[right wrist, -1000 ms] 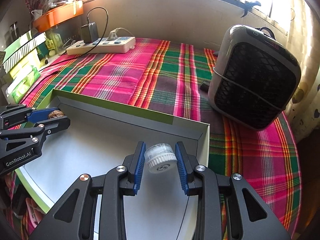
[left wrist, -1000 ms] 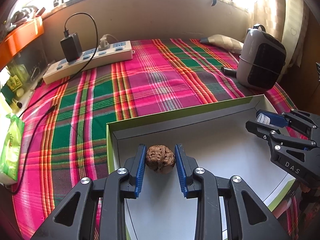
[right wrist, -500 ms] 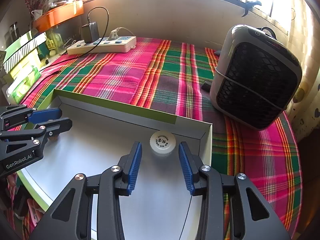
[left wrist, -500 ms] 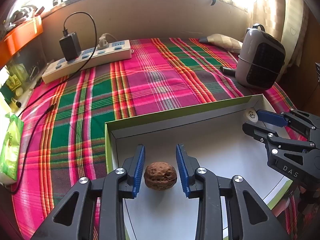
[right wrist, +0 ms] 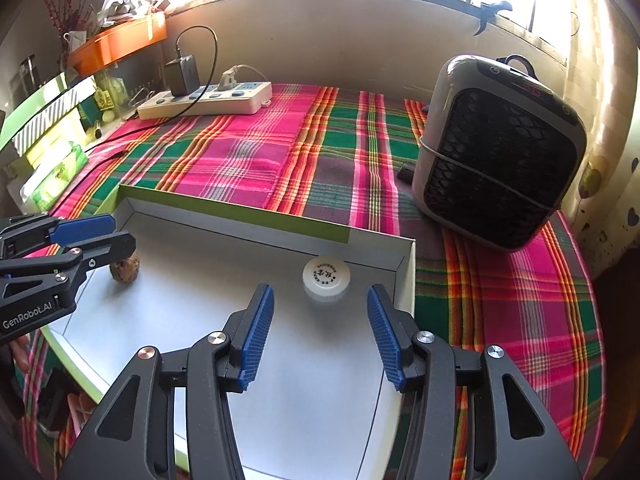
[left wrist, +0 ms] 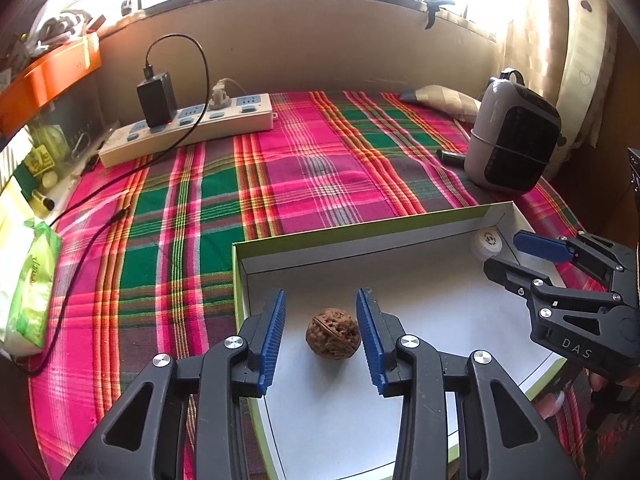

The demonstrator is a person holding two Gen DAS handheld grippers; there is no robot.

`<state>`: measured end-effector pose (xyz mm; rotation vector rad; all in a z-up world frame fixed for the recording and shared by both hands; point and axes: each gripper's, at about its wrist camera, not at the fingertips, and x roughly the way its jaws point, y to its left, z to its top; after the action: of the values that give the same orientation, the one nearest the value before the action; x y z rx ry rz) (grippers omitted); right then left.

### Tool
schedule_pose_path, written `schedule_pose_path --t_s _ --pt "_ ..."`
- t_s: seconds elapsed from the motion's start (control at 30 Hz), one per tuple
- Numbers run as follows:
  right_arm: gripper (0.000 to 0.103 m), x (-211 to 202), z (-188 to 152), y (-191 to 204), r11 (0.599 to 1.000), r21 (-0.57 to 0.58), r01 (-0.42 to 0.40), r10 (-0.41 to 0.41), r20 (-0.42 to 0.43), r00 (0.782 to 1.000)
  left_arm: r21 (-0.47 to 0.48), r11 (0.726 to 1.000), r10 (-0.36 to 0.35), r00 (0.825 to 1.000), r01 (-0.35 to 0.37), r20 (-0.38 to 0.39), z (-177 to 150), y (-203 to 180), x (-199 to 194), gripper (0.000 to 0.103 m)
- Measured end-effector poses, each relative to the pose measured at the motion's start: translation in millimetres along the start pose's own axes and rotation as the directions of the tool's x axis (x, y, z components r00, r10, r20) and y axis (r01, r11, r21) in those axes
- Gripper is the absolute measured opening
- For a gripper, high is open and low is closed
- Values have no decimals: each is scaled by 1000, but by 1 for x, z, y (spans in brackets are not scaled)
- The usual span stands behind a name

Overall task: Organize objects
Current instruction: 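Withdraw both tools from the tray back toward the remaining objects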

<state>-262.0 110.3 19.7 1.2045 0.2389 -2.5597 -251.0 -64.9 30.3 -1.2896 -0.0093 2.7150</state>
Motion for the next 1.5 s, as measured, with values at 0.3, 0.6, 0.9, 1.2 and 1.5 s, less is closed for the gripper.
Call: schedule_pose_path --t_s 0.3,0.6,0.9,1.2,1.5 --pt "50 -24 -10 6 1000 8 -20 20 36 999 -6 1000 -9 1000 9 25 -14 0 -24 35" --pt "50 -57 -35 15 998 26 -64 62 86 994 -42 999 -7 998 9 62 -39 5 -55 35" --pt "50 -87 -66 29 995 18 -99 96 124 988 -60 998 -29 996 34 83 -71 5 -79 35" --pt "50 -103 -96 43 991 3 -133 132 129 983 -64 998 -26 998 30 63 -99 5 -86 35" --pt "52 -109 -121 56 974 -12 -226 225 117 967 -65 997 -45 998 48 48 -119 2 -90 36"
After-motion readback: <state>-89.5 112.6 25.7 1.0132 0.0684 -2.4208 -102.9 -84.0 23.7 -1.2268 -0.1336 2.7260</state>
